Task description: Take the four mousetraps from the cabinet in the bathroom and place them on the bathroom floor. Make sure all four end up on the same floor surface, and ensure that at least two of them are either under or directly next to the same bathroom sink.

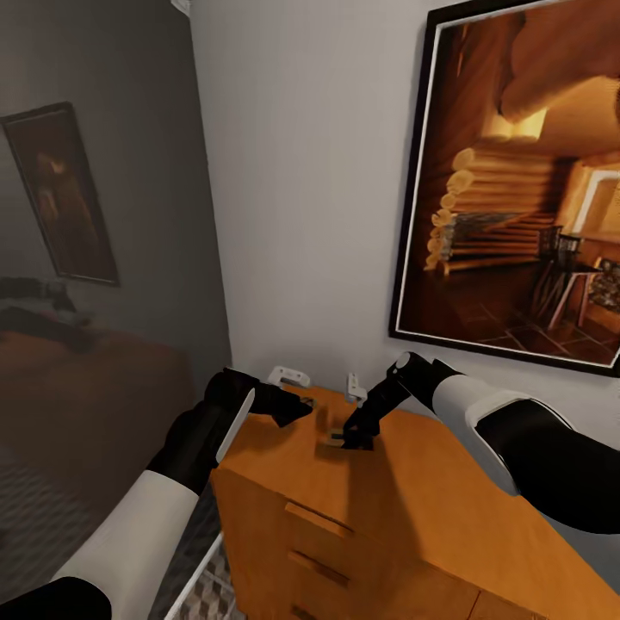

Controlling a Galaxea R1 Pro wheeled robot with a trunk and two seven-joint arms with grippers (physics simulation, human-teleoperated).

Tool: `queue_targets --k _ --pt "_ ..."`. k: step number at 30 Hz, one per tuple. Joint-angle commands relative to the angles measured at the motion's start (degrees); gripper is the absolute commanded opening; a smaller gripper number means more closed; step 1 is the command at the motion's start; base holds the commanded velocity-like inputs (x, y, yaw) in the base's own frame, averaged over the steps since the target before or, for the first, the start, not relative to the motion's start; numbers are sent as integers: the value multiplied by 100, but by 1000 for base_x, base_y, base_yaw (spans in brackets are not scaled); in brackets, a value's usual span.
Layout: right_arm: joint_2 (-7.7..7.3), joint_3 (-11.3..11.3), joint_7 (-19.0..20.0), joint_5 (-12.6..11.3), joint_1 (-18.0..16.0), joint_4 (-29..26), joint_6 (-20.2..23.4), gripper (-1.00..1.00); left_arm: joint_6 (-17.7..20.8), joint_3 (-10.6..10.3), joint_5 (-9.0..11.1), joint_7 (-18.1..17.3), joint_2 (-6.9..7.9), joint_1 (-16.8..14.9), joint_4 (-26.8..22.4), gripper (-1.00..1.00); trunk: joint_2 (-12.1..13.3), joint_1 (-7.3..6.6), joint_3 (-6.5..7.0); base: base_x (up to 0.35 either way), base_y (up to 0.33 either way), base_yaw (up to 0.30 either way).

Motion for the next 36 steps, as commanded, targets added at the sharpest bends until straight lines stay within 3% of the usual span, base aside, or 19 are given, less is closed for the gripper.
queue_targets --k 1,19,30,36 --pt "3 -41 16 40 -10 16 6 -100 21 0 -19 -18 -2 -5 -4 -100 36 -24 10 -102 0 0" --pt "0 -41 14 40 -10 16 6 -100 16 2 -18 -9 4 -5 -4 -100 758 -419 334 -13 87 0" --pt "3 -41 49 41 -10 16 6 -100 16 2 -19 -9 5 -5 -4 -100 758 -419 335 0 4 -8" --pt "2 -41 44 37 -10 16 6 -100 16 2 -19 -9 5 -5 -4 -100 758 -419 357 0 0 -229"
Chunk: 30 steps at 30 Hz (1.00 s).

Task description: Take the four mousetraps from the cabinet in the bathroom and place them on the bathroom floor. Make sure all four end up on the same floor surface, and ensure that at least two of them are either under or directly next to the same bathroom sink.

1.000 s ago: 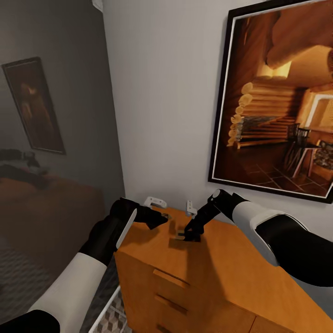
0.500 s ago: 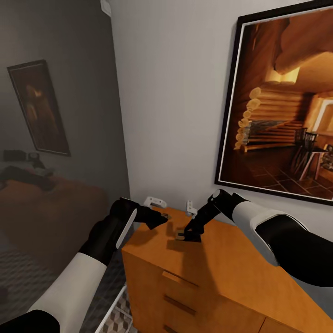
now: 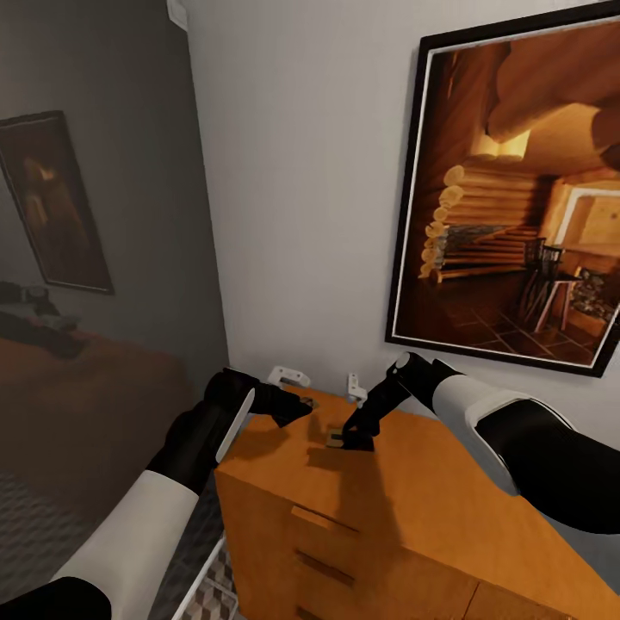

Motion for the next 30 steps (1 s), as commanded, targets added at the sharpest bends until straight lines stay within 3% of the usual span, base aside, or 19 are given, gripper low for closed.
queue_targets --k 1,19,30 --pt "4 -41 12 39 -11 16 6 -100 26 0 -17 -18 1 -4 -7 -100 -6 1 -4 0 0 -266" --pt "2 -41 12 34 -11 15 6 -100 32 -1 -17 -26 -8 -4 -7 -100 -6 1 72 -10 0 -272" --pt "-2 -41 16 34 -11 16 6 -100 33 -1 -15 -27 -1 -4 -7 -100 -6 1 119 -279 0 -273"
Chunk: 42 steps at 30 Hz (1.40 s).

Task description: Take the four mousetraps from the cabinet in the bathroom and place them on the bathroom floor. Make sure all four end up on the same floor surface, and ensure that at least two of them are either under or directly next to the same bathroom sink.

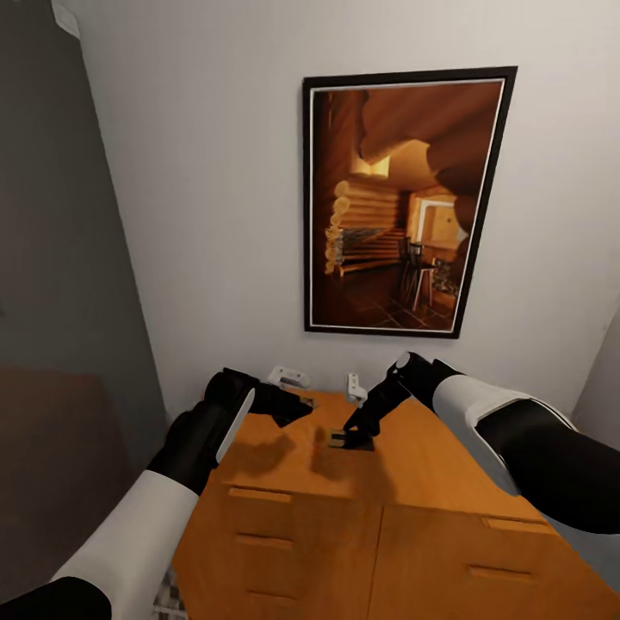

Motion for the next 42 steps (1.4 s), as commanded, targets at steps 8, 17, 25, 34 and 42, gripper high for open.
queue_targets --k 8,17,25,34,42 --pt "1 -44 25 40 -11 15 6 -100 25 1 -16 -17 2 -4 -6 -100 -7 -2 18 -264 0 -217" --pt "1 -44 31 40 -11 16 6 -100 26 1 -18 -17 2 -4 -6 -100 -7 -2 20 -121 0 -12" --pt "2 -44 32 40 -11 16 6 -100 25 1 -18 -17 2 -4 -6 -100 -7 -2 20 -326 0 0" --pt "1 -44 32 40 -11 12 6 -100 27 1 -18 -17 2 -4 -6 -100 -7 -2 20 -338 0 0" --pt "1 -44 15 40 -11 15 6 -100 21 1 -19 -17 2 -4 -6 -100 -7 -2 20 -333 0 0"
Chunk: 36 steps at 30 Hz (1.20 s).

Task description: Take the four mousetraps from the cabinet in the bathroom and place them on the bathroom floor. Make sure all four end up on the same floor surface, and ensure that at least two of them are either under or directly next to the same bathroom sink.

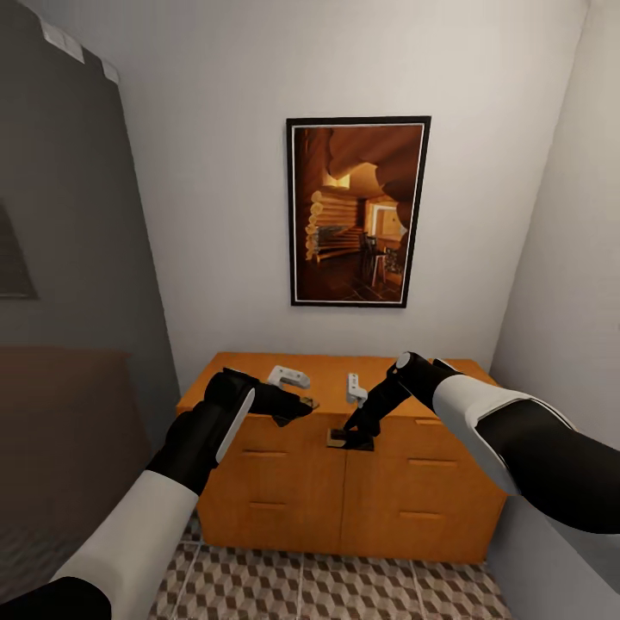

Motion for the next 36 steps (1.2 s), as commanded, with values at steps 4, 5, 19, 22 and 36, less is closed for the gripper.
queue_targets --k 4,5,19,22,36 --pt "4 -46 -18 39 -10 15 6 -100 24 0 -19 -18 0 -5 -5 -100 -7 -2 -9 -103 0 0" --pt "3 -46 -26 39 -10 16 6 -100 27 0 -19 -18 -3 -5 -5 -100 -7 -2 -9 -22 0 0" --pt "11 -46 -48 50 -10 17 6 -100 25 6 -19 -7 5 -5 -4 -100 -7 -2 -9 -3 0 0" --pt "10 -46 -48 53 -10 16 6 -100 22 8 -25 3 8 -5 -5 -100 -7 -2 -9 0 0 0" --pt "9 -46 -48 52 -10 17 6 -100 21 1 -29 -8 0 -5 -10 -100 -7 -2 -9 0 0 0"
